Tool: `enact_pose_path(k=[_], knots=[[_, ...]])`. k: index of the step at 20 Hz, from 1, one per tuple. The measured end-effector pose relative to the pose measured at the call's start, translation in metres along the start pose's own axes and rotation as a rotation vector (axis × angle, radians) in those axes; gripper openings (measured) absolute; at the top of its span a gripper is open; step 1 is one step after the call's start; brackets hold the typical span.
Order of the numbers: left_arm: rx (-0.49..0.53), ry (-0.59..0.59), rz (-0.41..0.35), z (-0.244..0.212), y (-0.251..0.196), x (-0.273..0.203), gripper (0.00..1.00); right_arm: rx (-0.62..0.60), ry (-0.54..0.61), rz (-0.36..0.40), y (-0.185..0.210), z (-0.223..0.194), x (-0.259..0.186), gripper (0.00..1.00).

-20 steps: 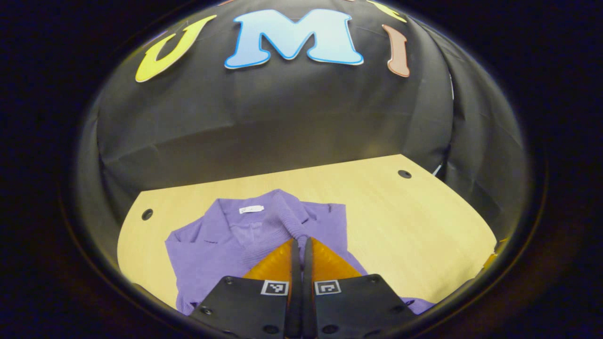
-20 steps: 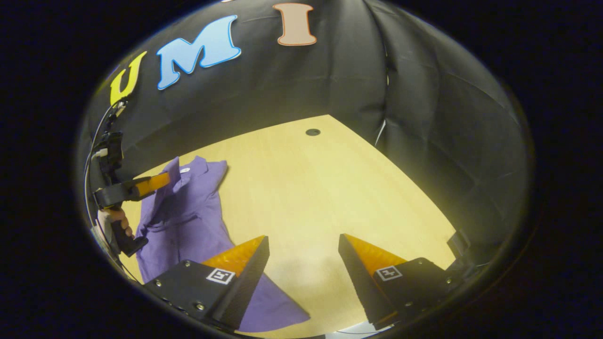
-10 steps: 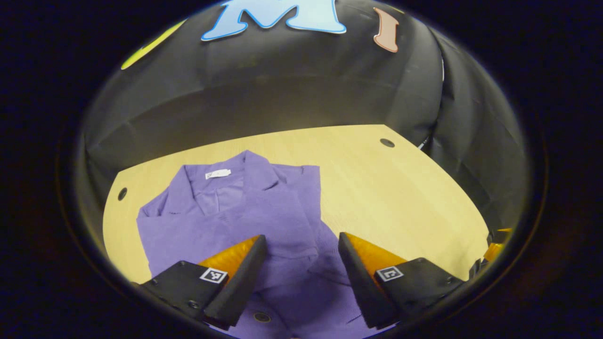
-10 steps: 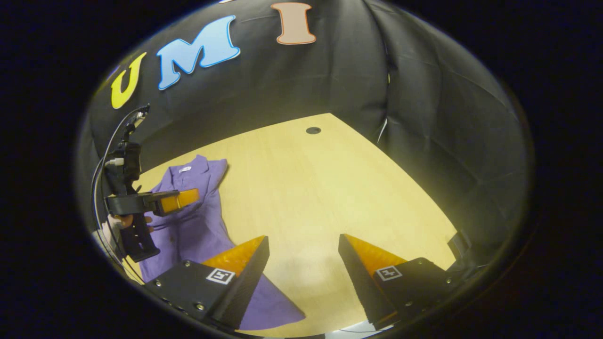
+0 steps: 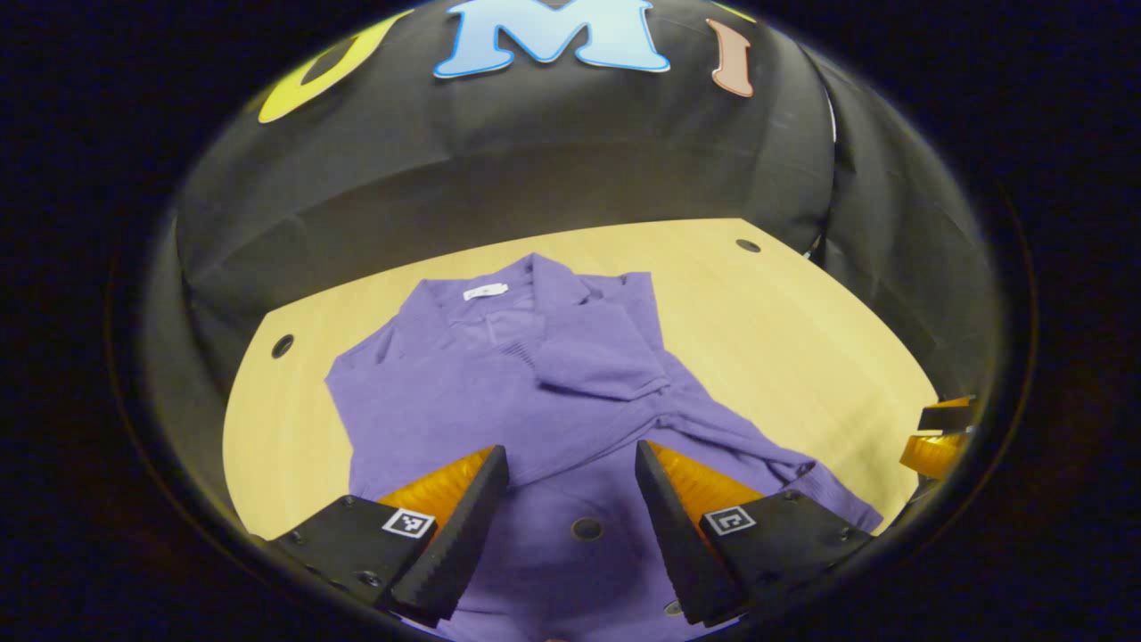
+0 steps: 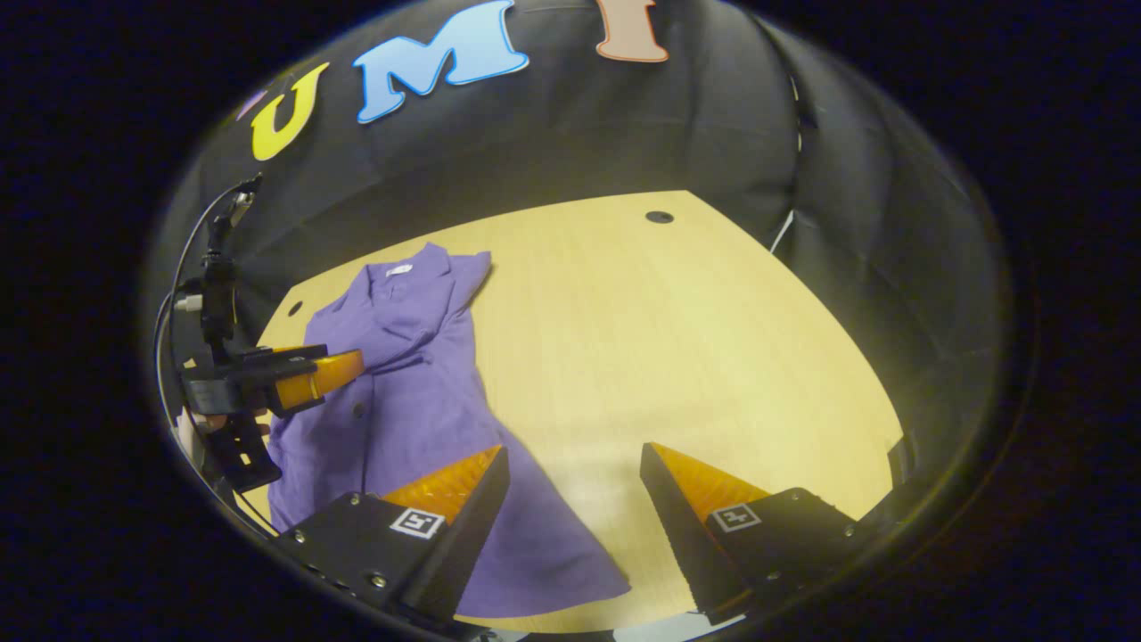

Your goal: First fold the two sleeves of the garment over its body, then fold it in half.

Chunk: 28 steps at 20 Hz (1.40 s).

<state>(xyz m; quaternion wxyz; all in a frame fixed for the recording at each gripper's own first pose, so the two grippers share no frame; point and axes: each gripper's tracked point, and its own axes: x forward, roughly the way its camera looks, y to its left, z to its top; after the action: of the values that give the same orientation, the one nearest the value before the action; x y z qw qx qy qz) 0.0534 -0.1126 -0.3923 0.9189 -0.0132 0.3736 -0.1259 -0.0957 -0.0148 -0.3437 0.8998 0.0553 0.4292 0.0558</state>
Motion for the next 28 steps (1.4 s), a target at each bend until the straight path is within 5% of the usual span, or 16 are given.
enact_pose_path(k=[7,18,28], knots=[[-0.051,0.061,0.084,-0.075,0.050,-0.061,0.95,-0.115,0.097,0.075,0.039,-0.045,0.010,0.93],[-0.132,0.202,0.170,-0.210,0.083,-0.154,0.94,-0.274,0.229,0.093,0.062,-0.103,0.019,0.93],[-0.164,0.253,0.164,-0.234,0.084,-0.156,0.95,-0.320,0.259,0.056,0.063,-0.113,0.026,0.95]])
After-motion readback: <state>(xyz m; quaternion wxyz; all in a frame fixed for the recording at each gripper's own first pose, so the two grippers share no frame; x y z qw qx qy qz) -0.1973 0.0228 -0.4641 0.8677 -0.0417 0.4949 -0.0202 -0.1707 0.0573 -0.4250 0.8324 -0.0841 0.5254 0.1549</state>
